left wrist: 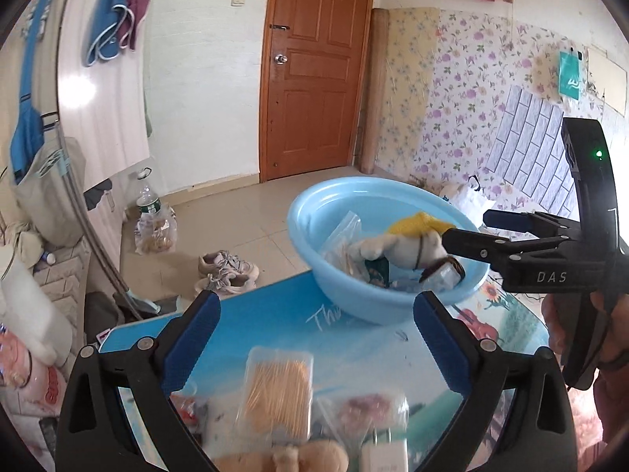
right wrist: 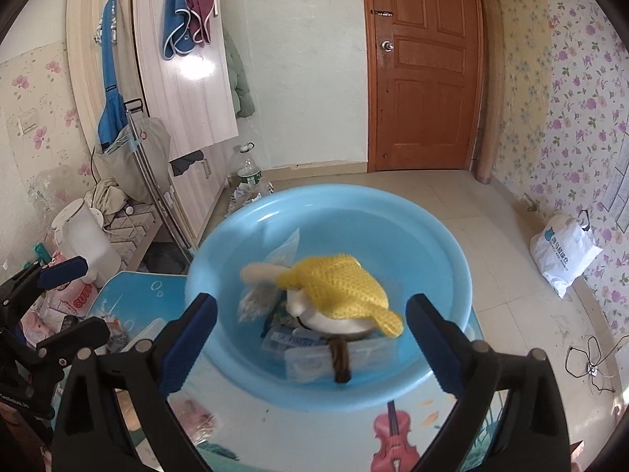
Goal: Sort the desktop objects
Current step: 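Withdraw both tools from the basin back over the table, then grasp the tan teddy bear with the left tool while the right tool grasps the white charger, then lift the teddy bear with the left tool while the right tool lifts the charger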
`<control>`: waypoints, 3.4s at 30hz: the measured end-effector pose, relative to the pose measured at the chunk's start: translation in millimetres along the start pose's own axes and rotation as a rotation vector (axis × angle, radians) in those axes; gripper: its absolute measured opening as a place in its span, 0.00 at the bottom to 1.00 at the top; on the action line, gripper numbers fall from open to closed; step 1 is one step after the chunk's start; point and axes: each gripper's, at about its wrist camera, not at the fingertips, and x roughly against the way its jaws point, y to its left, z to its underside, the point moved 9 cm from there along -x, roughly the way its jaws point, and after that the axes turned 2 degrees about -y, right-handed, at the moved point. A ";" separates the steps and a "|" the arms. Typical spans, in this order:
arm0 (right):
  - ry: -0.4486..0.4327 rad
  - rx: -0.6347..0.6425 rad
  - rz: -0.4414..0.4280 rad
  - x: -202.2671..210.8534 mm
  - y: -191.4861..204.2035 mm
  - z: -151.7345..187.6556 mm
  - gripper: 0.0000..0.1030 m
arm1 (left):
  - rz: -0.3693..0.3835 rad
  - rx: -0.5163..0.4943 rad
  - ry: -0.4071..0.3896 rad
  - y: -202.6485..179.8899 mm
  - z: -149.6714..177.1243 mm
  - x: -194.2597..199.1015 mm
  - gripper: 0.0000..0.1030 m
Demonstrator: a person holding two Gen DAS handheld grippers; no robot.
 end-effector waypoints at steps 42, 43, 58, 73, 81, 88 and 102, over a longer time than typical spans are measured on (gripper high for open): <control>0.225 -0.002 -0.065 8.9 81.2 145.5 0.96 | -0.046 0.098 0.109 57.3 140.5 61.0 0.96; 0.223 0.001 -0.068 9.9 82.4 146.9 0.96 | -0.043 0.094 0.109 57.1 141.8 60.5 0.96; 0.260 0.061 -0.106 -3.1 108.8 165.6 0.96 | -0.010 0.113 0.131 52.1 142.1 31.8 0.96; 0.242 0.120 -0.116 -10.6 125.7 166.8 0.56 | 0.023 0.095 0.180 39.8 140.4 -4.4 0.89; 0.233 0.071 -0.083 7.8 94.8 171.2 0.56 | 0.015 0.125 0.173 45.5 143.2 12.4 0.51; 0.229 0.026 0.035 16.3 48.6 166.5 0.56 | 0.033 0.115 0.167 30.3 146.9 28.0 0.50; 0.257 0.057 -0.024 26.8 35.4 170.6 0.56 | 0.022 0.072 0.185 1.3 152.7 42.6 0.51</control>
